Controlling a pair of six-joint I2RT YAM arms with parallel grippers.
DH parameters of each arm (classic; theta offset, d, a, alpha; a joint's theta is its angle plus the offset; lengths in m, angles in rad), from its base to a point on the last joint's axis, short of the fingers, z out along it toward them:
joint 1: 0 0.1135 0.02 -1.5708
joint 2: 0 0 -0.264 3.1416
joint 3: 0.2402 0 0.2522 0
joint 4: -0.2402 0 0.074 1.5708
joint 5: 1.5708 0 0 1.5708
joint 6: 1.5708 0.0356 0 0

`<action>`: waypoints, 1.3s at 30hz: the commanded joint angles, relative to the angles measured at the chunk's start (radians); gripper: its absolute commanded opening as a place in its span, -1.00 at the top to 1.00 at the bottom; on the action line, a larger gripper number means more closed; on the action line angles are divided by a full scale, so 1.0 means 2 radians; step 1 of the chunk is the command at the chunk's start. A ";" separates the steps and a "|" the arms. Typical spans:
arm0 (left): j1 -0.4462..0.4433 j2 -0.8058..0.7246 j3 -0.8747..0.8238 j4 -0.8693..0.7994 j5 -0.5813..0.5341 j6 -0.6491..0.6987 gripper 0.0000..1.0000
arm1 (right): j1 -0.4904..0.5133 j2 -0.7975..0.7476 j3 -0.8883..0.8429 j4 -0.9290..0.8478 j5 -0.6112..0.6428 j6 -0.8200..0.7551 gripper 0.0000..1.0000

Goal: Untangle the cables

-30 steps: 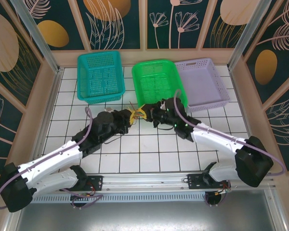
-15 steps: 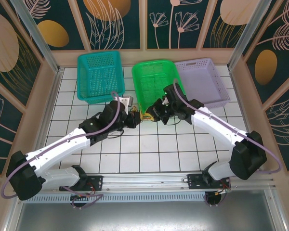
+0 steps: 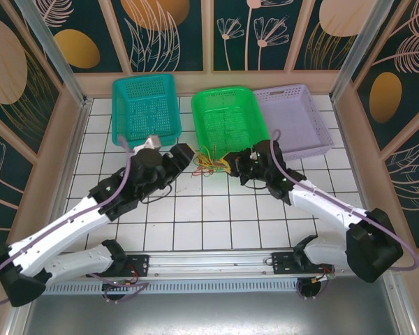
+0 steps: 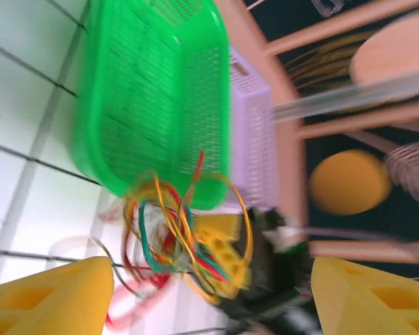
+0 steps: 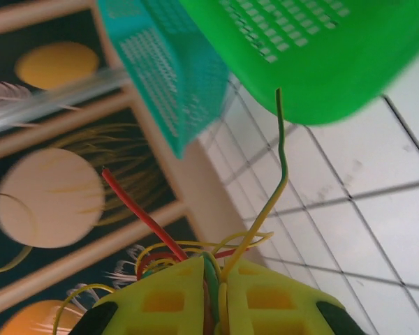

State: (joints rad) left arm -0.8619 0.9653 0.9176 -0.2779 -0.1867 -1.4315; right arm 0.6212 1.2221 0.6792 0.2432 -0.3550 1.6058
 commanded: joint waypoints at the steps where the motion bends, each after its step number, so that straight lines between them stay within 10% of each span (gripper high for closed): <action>1: 0.000 -0.016 -0.084 0.085 0.048 -0.285 -0.53 | 0.016 0.008 -0.036 0.214 0.055 0.061 1.00; 14: -0.004 0.000 -0.167 0.268 -0.048 -0.520 -0.53 | 0.088 0.097 -0.037 0.378 0.071 0.077 1.00; 19: -0.003 0.014 -0.179 0.308 -0.077 -0.528 0.27 | 0.101 0.115 -0.029 0.384 0.060 0.109 1.00; 34: 0.028 0.051 -0.202 0.378 -0.103 -0.513 0.33 | 0.142 0.142 0.026 0.325 -0.001 0.170 1.00; 39: 0.047 0.051 -0.204 0.388 -0.098 -0.477 0.81 | 0.142 0.135 0.032 0.284 -0.025 0.176 1.00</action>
State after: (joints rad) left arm -0.7986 1.0542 0.5125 0.4236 -0.3786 -2.1017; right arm 0.8330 1.5185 0.7082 0.8165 -0.1570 1.9266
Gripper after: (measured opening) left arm 0.136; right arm 0.106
